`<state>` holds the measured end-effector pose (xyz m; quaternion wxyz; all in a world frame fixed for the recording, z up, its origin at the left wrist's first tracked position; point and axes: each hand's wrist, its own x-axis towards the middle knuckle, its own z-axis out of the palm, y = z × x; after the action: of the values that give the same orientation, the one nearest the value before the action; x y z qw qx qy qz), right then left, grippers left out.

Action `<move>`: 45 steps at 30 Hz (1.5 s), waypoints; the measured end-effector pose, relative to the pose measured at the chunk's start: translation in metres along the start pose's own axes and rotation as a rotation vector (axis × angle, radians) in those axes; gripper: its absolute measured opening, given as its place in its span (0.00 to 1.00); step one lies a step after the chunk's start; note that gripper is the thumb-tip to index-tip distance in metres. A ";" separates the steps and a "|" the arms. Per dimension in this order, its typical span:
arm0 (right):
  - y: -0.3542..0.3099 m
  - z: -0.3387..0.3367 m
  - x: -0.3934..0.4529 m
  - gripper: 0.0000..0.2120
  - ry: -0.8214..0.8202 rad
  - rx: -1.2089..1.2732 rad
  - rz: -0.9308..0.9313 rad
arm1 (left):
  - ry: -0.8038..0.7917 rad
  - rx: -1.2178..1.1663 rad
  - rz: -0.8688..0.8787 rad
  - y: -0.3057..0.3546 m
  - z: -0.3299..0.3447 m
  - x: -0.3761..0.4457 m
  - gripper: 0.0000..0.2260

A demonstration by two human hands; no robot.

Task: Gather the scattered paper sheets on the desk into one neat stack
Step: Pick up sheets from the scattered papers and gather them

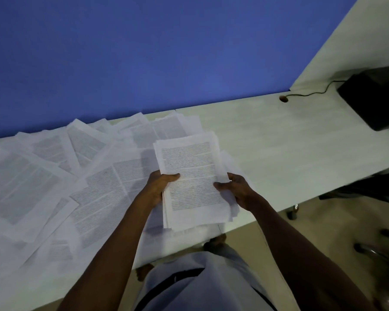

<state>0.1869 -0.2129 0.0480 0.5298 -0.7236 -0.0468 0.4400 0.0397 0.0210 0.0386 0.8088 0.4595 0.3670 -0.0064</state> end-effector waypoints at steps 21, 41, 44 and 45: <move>0.058 -0.349 0.052 0.20 0.543 -0.436 0.160 | 0.144 0.871 0.047 -0.094 0.353 0.171 0.13; 0.008 -0.068 0.089 0.55 0.153 -1.149 -0.004 | 0.958 0.999 0.057 -0.079 0.140 0.041 0.17; 0.007 -0.036 0.087 0.53 0.222 -1.133 -0.034 | 0.964 1.109 0.016 -0.086 0.096 0.021 0.27; 0.008 -0.030 0.090 0.51 0.246 -1.094 -0.030 | 0.926 1.189 0.013 -0.089 0.087 0.019 0.32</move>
<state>0.2595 -0.1901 -0.0100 0.0850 -0.9382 -0.2161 0.2565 0.0741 -0.0888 -0.0117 0.1878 0.7765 0.6015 -0.0048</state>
